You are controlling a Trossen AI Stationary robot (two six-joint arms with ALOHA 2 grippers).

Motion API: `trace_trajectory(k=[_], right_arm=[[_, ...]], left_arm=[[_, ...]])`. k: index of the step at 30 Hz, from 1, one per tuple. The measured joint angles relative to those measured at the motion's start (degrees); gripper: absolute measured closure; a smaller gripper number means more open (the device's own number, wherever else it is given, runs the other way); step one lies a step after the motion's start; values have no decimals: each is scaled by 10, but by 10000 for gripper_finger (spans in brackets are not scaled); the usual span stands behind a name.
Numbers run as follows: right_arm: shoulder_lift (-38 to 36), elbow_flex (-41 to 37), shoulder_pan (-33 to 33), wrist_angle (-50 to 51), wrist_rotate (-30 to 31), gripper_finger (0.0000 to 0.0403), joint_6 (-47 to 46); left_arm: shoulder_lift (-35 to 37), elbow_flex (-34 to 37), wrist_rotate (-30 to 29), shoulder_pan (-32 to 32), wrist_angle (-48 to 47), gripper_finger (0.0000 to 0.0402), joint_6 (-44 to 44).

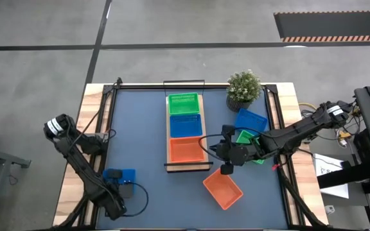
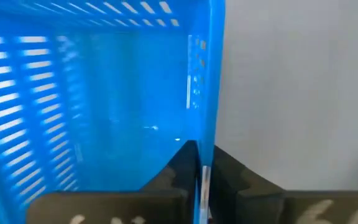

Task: Stack baskets on shelf by color
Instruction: Stack the bottom blue bin on top of the blue bin on the shelf

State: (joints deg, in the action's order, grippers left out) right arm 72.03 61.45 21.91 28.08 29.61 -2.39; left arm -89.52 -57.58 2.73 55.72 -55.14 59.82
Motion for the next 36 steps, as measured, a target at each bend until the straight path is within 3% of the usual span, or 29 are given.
trace_trajectory(k=[10, 18, 28, 36], right_arm=[[0, 0, 2, 4, 0, 394, -2], [0, 0, 14, 34, -1, 394, -14], [-42, -44, 15, 24, 0, 394, -17], [-112, -91, 15, -22, 0, 394, -15]], left_arm=[[5, -110, -58, -71, -201, 401, -34], [37, -184, -113, -182, -300, 401, -167], [65, -257, -196, -370, -281, 401, -394], [53, -266, -202, -477, -51, 402, -571]])
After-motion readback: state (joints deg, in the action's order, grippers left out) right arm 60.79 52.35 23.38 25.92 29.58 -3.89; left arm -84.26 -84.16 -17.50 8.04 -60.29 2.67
